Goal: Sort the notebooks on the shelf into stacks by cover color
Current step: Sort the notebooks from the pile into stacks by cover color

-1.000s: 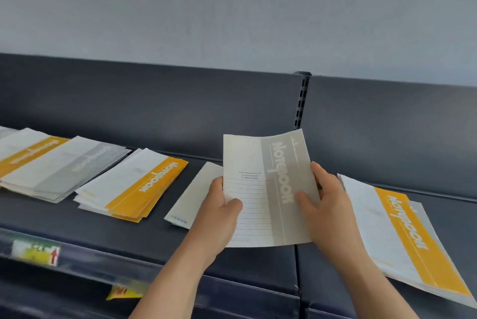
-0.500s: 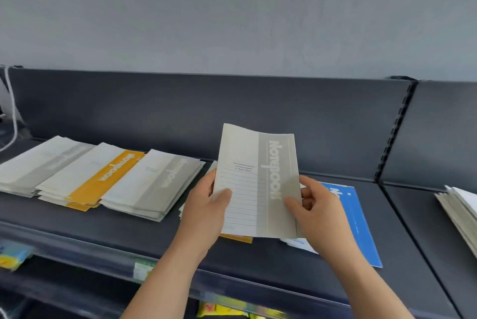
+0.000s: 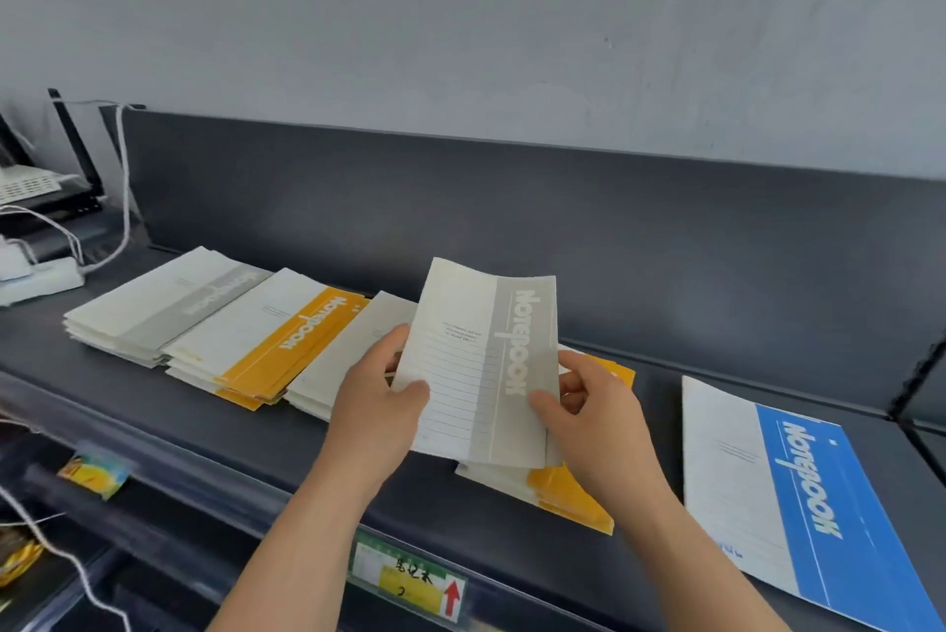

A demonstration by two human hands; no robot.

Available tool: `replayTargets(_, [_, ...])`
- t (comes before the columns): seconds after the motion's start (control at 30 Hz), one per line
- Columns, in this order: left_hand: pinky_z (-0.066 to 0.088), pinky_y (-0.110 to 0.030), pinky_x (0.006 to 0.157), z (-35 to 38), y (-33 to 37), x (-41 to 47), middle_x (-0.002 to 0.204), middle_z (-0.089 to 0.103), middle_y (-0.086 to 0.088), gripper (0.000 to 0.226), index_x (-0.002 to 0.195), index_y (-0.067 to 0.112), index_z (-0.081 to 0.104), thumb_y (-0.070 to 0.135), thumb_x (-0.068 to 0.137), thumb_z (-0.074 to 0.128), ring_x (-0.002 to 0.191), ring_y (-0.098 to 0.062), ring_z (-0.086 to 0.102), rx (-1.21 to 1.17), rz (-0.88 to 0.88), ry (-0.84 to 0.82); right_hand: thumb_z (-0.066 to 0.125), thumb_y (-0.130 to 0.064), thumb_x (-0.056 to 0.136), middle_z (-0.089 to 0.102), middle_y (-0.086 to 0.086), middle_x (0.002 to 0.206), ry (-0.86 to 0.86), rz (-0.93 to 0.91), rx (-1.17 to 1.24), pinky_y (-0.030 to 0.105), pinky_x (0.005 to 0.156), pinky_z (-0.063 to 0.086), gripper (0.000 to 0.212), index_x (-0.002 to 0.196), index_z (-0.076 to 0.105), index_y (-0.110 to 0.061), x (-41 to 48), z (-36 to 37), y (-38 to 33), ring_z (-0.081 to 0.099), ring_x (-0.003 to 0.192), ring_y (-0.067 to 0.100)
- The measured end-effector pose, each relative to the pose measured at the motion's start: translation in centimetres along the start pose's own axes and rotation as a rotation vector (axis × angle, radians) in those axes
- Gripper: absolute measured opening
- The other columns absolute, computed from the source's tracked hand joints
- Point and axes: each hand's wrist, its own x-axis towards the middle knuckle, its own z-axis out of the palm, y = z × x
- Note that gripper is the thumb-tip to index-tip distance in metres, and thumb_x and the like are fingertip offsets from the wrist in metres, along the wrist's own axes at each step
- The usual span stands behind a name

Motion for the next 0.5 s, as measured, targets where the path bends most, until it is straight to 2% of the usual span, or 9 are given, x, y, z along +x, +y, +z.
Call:
replayTargets(0.07, [0.048, -0.013, 0.066, -1.1, -0.9, 0.9, 0.11, 0.065, 0.015, 0.036, 0.111, 0.032, 0.06, 0.003, 0.093, 0.048, 0.104, -0.007, 0.06, 0.045, 0.014, 0.036, 0.059, -0.022, 0.091, 0.059, -0.014, 0.08, -0.012, -0.01, -0.007, 0.013, 0.052, 0.044, 0.032, 0.121, 0.053, -0.03, 0.5, 1.5, -0.7, 0.057, 0.07, 0.005])
replayTargets(0.17, [0.05, -0.016, 0.072, -2.9, -2.3, 2.4, 0.117, 0.062, 0.012, 0.036, 0.119, 0.031, 0.057, 0.005, 0.094, 0.048, 0.109, -0.01, 0.058, 0.114, 0.029, 0.055, 0.058, -0.023, 0.091, 0.056, -0.015, 0.081, -0.024, -0.022, -0.077, 0.014, 0.054, 0.042, 0.028, 0.118, 0.052, -0.029, 1.1, 3.8, -2.0, 0.055, 0.072, 0.005])
replayTargets(0.23, [0.051, -0.018, 0.076, -4.2, -3.4, 3.8, 0.121, 0.06, 0.012, 0.04, 0.126, 0.032, 0.054, 0.007, 0.094, 0.048, 0.112, -0.01, 0.056, 0.17, 0.039, 0.051, 0.057, -0.026, 0.091, 0.055, -0.015, 0.083, -0.012, -0.042, -0.173, 0.02, 0.065, 0.045, 0.028, 0.119, 0.054, -0.026, 1.7, 5.5, -2.6, 0.055, 0.078, 0.008])
replayTargets(0.33, [0.053, -0.023, 0.081, -6.4, -4.9, 5.8, 0.12, 0.06, 0.014, 0.041, 0.126, 0.033, 0.054, 0.008, 0.093, 0.048, 0.112, -0.01, 0.057, 0.254, 0.067, 0.022, 0.055, -0.033, 0.091, 0.06, -0.01, 0.085, 0.003, -0.036, -0.318, 0.034, 0.087, 0.048, 0.024, 0.114, 0.056, -0.025, 2.3, 8.2, -3.1, 0.057, 0.084, 0.014])
replayTargets(0.43, [0.055, -0.028, 0.084, -7.9, -5.9, 7.6, 0.122, 0.059, 0.015, 0.043, 0.131, 0.032, 0.052, 0.01, 0.094, 0.049, 0.11, -0.011, 0.057, 0.34, 0.09, 0.007, 0.051, -0.035, 0.092, 0.062, -0.007, 0.083, 0.011, -0.011, -0.442, 0.03, 0.094, 0.035, 0.02, 0.108, 0.055, -0.023, 2.9, 10.3, -3.6, 0.057, 0.083, 0.015])
replayTargets(0.5, [0.056, -0.032, 0.081, -8.5, -6.8, 8.5, 0.118, 0.061, 0.013, 0.044, 0.132, 0.034, 0.05, 0.013, 0.093, 0.048, 0.103, -0.016, 0.059, 0.421, 0.101, -0.011, 0.048, -0.034, 0.092, 0.061, -0.005, 0.083, 0.011, -0.001, -0.522, 0.032, 0.095, 0.033, 0.018, 0.104, 0.054, -0.022, 3.2, 11.3, -3.9, 0.056, 0.084, 0.016])
